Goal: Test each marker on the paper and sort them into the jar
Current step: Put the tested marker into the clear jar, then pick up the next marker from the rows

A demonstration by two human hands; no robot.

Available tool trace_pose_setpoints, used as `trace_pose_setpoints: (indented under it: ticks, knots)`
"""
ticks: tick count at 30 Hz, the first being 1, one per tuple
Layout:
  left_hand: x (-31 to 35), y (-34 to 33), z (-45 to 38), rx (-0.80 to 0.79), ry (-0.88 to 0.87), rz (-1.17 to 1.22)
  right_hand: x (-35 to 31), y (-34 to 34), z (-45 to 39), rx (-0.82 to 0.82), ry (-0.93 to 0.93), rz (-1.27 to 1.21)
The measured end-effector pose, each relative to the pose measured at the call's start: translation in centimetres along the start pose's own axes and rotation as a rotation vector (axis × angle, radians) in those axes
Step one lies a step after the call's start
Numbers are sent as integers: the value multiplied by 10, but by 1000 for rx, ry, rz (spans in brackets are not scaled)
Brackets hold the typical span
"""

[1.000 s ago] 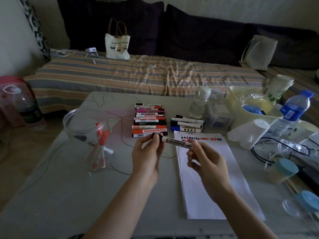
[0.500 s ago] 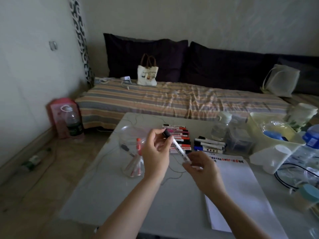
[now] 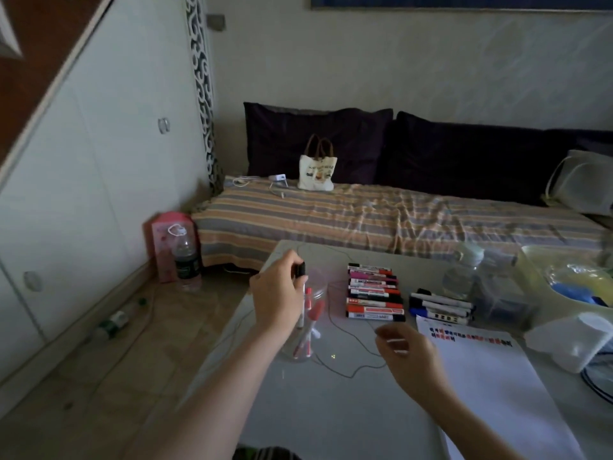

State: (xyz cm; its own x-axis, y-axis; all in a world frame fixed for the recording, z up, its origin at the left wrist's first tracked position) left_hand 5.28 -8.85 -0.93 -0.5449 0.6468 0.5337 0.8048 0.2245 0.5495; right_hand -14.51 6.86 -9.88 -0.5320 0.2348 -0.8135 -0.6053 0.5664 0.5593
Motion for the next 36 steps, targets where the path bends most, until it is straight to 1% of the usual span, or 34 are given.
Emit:
trace_pose_setpoints:
  ticks: [2,4,6,7,8,10,11,13,15,17,19,21,23,25,27,29,33,35,36]
  knots:
    - [5,-9,2,-59,-23,-100,11,4,-3,-15,-21,14]
    - [22,-11,2,-30,-98,-132,24,12,-8,-4,-51,24]
    - [56,-19,9,0,-247,-36,40,21,-17,19,-78,44]
    - [71,-30,17,-34,-287,32,48,24,-22,30,-95,63]
    - [79,-48,27,-114,-284,91,58,27,-27,35,-118,87]
    - [74,-102,57,-350,-197,146,77,29,-37,28,-159,151]
    - [64,-131,76,-480,-139,117,85,28,-42,15,-165,193]
    - [42,-176,111,-685,-105,-26,97,23,-50,-26,-148,289]
    - [31,-200,125,-782,-142,-170,100,18,-62,-58,-94,390]
    - [26,-214,124,-791,-171,-242,95,10,-78,-61,-23,481]
    - [25,-222,120,-780,-179,-277,84,1,-96,-16,69,532]
    - [28,-224,115,-698,-218,-321,77,-13,-114,20,129,575]
    - [25,-227,118,-695,-205,-323,73,-27,-131,29,149,637]
    - [22,-229,118,-646,-210,-291,74,-37,-145,27,138,690]
    - [24,-228,115,-645,-207,-248,78,-44,-154,18,123,739]
    - [27,-225,112,-638,-221,-265,81,-49,-158,24,133,773]
    - [24,-231,114,-732,-190,-252,90,-53,-160,11,140,820]
    - [22,-232,114,-779,-140,-233,80,-48,-155,47,217,793]
    - [23,-229,112,-767,-106,-190,69,-40,-150,81,263,736]
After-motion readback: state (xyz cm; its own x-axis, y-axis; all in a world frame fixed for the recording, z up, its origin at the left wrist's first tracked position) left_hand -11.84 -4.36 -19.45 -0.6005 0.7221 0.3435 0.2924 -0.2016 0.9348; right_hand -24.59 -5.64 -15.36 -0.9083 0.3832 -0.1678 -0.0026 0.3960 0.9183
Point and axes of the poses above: each hand's wrist, its own z-axis away from the middle knuckle, its own y-axis out of the back of the hand, x = y × z, the point moved 9 cm from there along -z, towards the middle knuckle, and after that the axes turned 5 degrees about -y, right-handed, at the moved point
